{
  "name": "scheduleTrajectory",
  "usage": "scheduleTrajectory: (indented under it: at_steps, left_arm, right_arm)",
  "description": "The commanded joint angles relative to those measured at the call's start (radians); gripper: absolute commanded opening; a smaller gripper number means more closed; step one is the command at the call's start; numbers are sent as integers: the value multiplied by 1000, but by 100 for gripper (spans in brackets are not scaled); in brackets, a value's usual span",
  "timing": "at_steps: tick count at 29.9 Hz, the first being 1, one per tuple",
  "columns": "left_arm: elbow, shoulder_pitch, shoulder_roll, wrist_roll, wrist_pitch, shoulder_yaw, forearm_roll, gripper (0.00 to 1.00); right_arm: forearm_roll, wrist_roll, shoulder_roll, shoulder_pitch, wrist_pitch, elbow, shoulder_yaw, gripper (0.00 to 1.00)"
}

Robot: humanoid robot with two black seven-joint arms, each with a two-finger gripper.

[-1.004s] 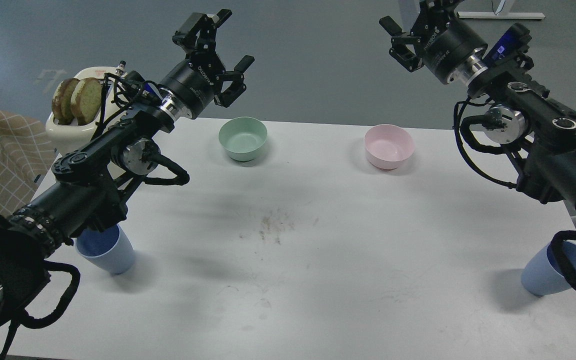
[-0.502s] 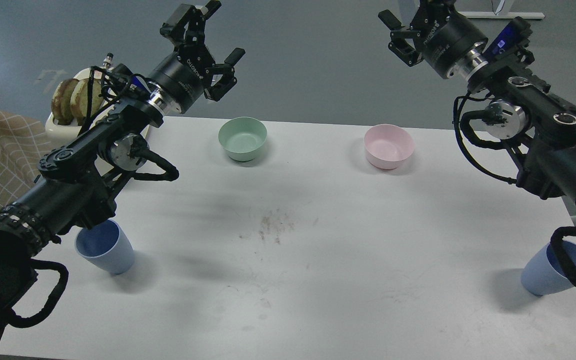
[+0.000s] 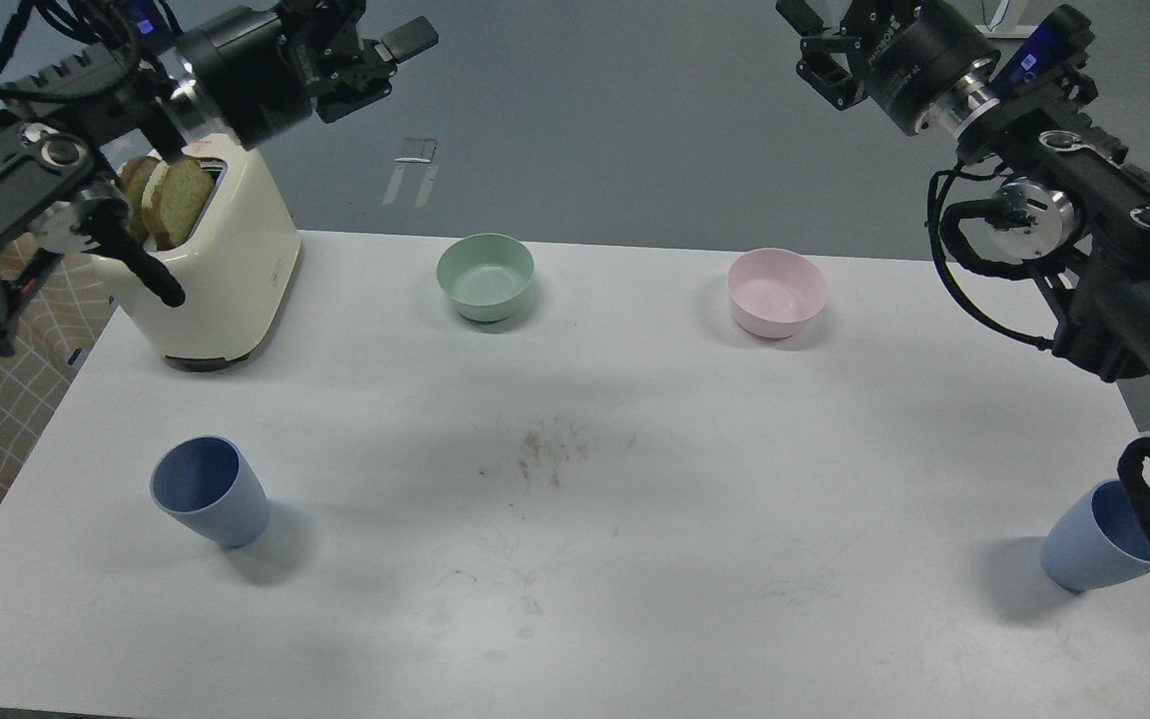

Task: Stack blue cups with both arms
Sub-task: 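Lower the left gripper to the blue cup near the left arm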

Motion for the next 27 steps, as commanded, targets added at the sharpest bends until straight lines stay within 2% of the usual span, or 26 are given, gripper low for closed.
scheduleTrajectory:
  at_steps: [1, 6, 8, 14, 18, 22, 27]
  left_arm:
    - [-108, 2, 155, 7, 0, -1, 114, 98]
    - [-220, 22, 347, 1, 0, 4, 297, 98]
    - [-267, 67, 438, -11, 0, 24, 393, 98]
    - [-398, 187, 598, -54, 0, 91, 512, 98]
    - [-438, 206, 635, -54, 0, 149, 596, 97]
    - [-436, 209, 631, -73, 0, 263, 748, 97]
    - [-429, 209, 624, -77, 0, 329, 833, 97]
  right_arm:
    - [1, 0, -1, -15, 0, -15, -14, 100]
    - [1, 0, -18, -55, 0, -13, -26, 100]
    - [1, 0, -26, -72, 0, -13, -28, 100]
    - [1, 0, -68, -129, 0, -7, -26, 100]
    - [3, 0, -96, -149, 0, -2, -26, 100]
    - [3, 0, -110, -173, 0, -1, -26, 100]
    - [3, 0, -121, -183, 0, 8, -24, 100]
